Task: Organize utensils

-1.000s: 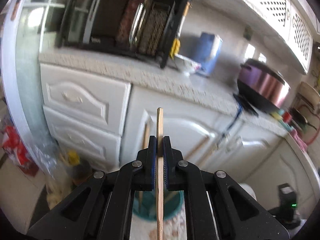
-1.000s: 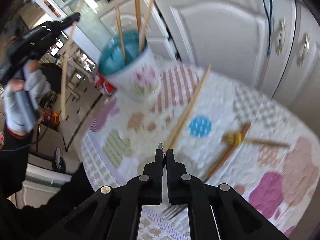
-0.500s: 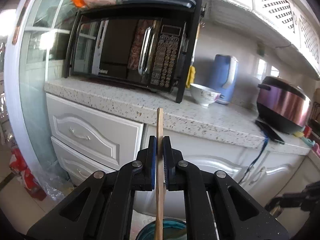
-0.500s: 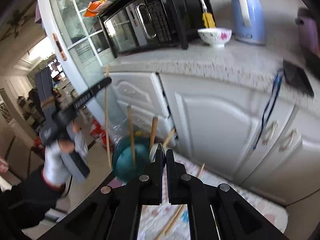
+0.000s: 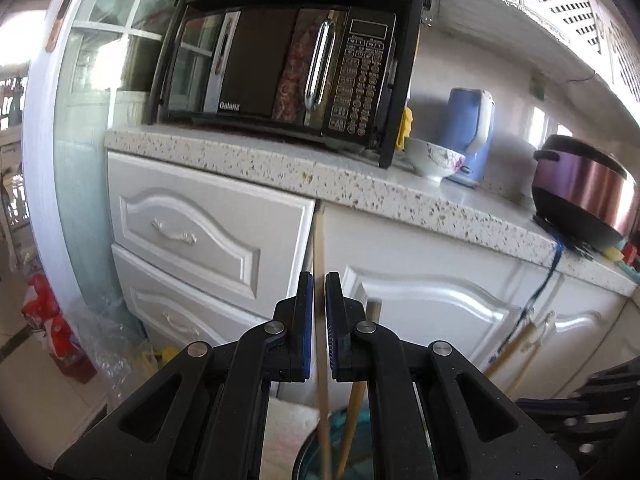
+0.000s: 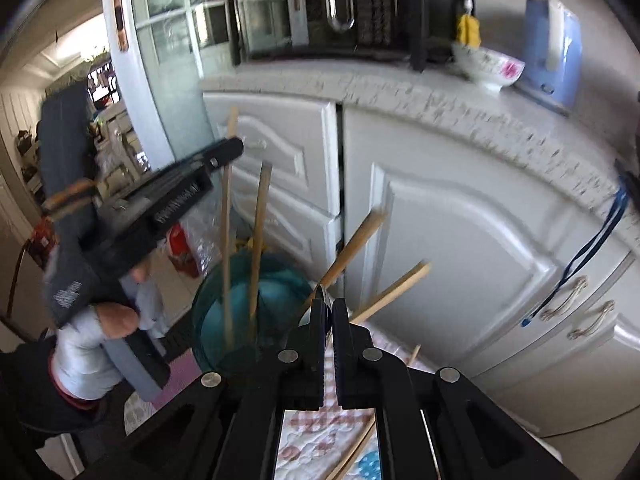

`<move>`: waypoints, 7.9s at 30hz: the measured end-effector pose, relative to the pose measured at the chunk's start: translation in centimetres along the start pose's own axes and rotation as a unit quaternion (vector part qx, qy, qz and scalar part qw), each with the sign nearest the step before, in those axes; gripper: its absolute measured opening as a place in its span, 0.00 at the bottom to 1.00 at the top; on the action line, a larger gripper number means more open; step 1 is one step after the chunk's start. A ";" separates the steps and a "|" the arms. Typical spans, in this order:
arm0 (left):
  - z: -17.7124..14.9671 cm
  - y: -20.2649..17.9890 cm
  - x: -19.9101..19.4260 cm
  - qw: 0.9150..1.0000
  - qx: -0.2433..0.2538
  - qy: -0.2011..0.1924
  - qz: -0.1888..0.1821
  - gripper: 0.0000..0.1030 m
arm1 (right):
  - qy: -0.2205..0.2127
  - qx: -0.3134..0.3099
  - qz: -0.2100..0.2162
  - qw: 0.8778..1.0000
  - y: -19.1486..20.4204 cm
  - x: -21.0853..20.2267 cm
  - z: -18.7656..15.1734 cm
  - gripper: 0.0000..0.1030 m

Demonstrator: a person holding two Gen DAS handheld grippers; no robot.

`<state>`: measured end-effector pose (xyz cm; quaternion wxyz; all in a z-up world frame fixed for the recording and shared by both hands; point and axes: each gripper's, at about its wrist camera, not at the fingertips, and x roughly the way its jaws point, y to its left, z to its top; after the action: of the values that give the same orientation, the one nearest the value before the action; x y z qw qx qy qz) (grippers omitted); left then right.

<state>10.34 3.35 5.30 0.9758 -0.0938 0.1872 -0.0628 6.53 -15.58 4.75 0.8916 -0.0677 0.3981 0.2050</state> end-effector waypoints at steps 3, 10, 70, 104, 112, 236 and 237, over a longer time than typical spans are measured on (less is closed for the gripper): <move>-0.9 0.2 -0.8 1.000 0.004 0.018 -0.006 0.05 | 0.014 0.002 0.011 1.000 0.2 0.7 -0.9 0.04; -2.6 0.0 -1.5 0.998 0.009 0.063 -0.014 0.05 | 0.033 0.027 0.029 0.999 -0.2 1.5 -1.8 0.04; -12.8 -6.3 -7.4 0.965 0.051 0.236 -0.102 0.28 | 0.194 0.237 0.091 0.948 -2.0 1.2 -24.6 0.13; -20.2 -13.2 1.2 0.915 0.057 0.386 -0.107 0.06 | 0.164 0.231 0.032 0.959 -8.6 4.2 -19.9 0.08; -21.0 -10.4 -3.4 0.898 0.064 0.416 -0.131 0.04 | 0.183 0.210 0.066 0.958 -7.0 3.2 -21.4 0.07; -1.7 -3.2 -5.6 0.986 0.038 0.156 -0.044 0.29 | 0.012 0.125 0.084 0.989 -2.3 -4.6 -2.6 0.39; -1.8 -3.4 -5.9 0.986 0.042 0.155 -0.044 0.30 | 0.012 0.124 0.083 0.989 -2.3 -4.8 -2.8 0.39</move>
<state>3.93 0.64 6.43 0.9341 -0.0504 0.3295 -0.1276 2.68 -19.99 6.30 0.8680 0.0740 0.4354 0.2268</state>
